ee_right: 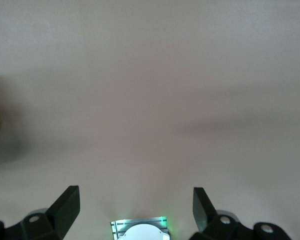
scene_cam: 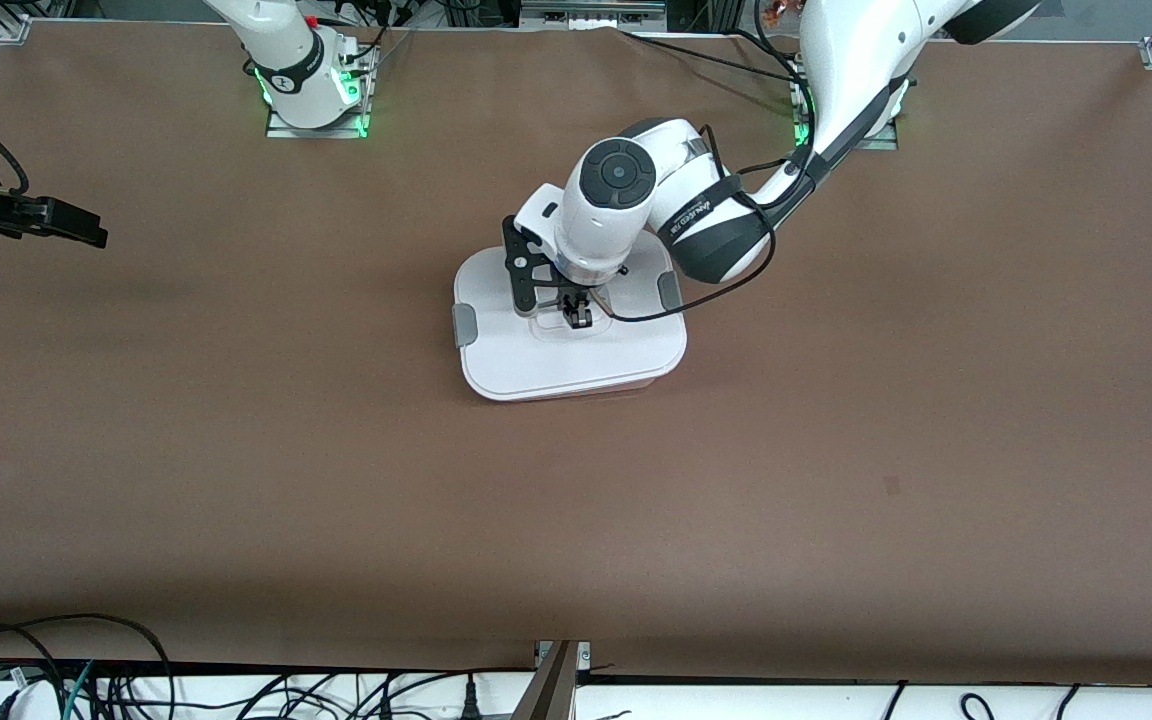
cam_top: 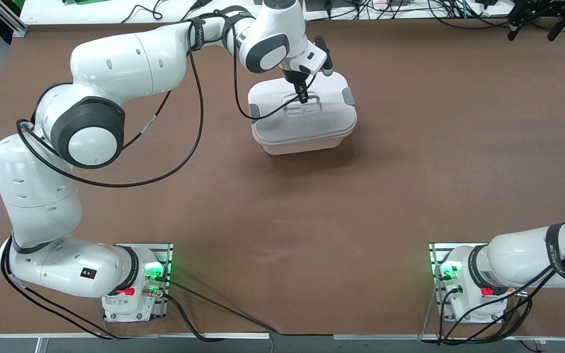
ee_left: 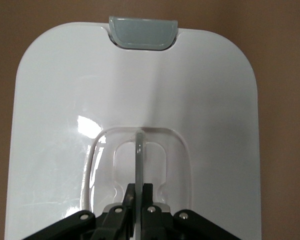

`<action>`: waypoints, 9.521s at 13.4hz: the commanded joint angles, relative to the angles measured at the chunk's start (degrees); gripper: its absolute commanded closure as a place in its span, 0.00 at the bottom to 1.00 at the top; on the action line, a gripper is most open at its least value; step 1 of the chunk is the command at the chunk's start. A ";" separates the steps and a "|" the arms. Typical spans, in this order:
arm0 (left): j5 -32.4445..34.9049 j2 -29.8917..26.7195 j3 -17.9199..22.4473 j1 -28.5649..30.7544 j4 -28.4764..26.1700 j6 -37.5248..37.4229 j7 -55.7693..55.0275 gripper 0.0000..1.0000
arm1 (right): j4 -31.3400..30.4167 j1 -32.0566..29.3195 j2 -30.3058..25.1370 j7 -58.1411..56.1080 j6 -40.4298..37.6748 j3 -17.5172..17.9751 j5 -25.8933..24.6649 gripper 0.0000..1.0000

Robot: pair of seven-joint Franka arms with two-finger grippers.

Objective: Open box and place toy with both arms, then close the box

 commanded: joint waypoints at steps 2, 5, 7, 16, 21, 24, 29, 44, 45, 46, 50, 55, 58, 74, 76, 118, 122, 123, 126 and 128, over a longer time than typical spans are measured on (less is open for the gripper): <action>1.63 -1.00 -0.27 -0.27 -1.30 -1.92 1.58 1.00 | -1.09 -0.33 -1.04 -0.87 0.71 0.11 1.12 0.00; 1.63 -0.91 -0.27 -0.27 -1.22 -1.92 1.75 1.00 | -1.09 -0.33 -1.04 -0.87 0.71 0.11 1.12 0.00; 1.63 -0.82 -0.27 -0.27 -0.96 -1.83 1.75 1.00 | -1.09 -0.33 -0.95 -0.87 0.89 0.11 1.12 0.00; 1.37 -1.17 -0.45 0.43 -0.69 -2.09 3.86 1.00 | -1.09 -0.33 -0.95 -0.87 0.89 0.11 1.12 0.00; 0.84 -1.87 -0.54 0.52 -0.69 -2.36 5.43 1.00 | -1.09 -0.33 -0.95 -0.87 0.89 0.11 1.12 0.00; 0.75 -2.05 -0.62 0.69 -0.78 -3.67 6.76 1.00 | -1.09 -0.33 -0.95 -0.87 0.89 0.11 1.12 0.00; 0.75 -1.70 -0.45 0.25 -1.13 -3.59 6.76 1.00 | -1.09 -0.33 -0.95 -0.87 0.89 0.11 1.12 0.00; -4.87 -14.69 -0.36 6.83 4.76 -24.92 -10.60 0.00 | -1.00 -0.33 -0.95 -0.96 1.15 0.11 1.29 0.00; -4.70 -16.71 -0.01 8.15 4.76 -27.47 -15.25 0.00 | -1.00 -0.33 -0.95 -0.96 1.50 0.11 1.29 0.00; -4.35 -18.38 0.16 9.73 4.76 -29.93 -18.95 0.00 | -1.00 -0.33 -0.95 -0.87 2.20 0.11 1.29 0.00; -3.99 -24.62 0.34 19.92 4.85 -34.35 -26.01 0.00 | -1.00 -0.33 -0.95 -0.87 3.44 0.03 1.29 0.00; -7.14 -32.89 17.61 19.16 2.75 -34.18 -25.93 0.00 | -1.00 -0.33 -0.95 -0.87 3.53 0.11 1.29 0.00; -12.50 -36.75 32.02 12.84 -1.37 -32.52 -26.02 0.00 | -1.00 -0.33 -0.95 -0.87 3.44 0.11 1.29 0.00; -15.77 -43.71 40.33 9.22 -14.22 -24.42 -28.74 0.00 | -1.00 -0.33 -0.95 -0.87 3.52 0.11 1.29 0.00; -15.77 -43.63 40.33 9.22 -14.22 -24.42 -28.66 0.00 | -1.00 -0.33 -0.95 -0.87 3.53 0.11 1.29 0.00; -25.43 -15.76 26.73 7.81 2.21 -27.15 2.86 0.00 | -1.00 -0.15 -0.95 -0.87 4.40 0.38 1.38 0.00; -25.61 -11.73 20.92 5.54 2.12 -20.22 15.35 0.00 | -1.00 -0.15 -0.68 -0.87 5.02 0.38 1.29 0.00; -25.61 -11.63 20.73 3.61 2.04 -18.11 17.64 0.00 | -1.00 -0.15 -0.60 -0.87 5.11 0.38 1.29 0.00; -24.82 -11.11 20.99 -6.22 1.07 -11.09 18.28 0.00 | -0.83 0.02 0.46 -0.61 5.63 0.46 1.11 0.00; -21.60 -9.79 21.00 -11.06 0.72 -7.56 17.66 0.00 | -0.13 -0.07 0.55 0.18 5.46 0.38 1.29 0.00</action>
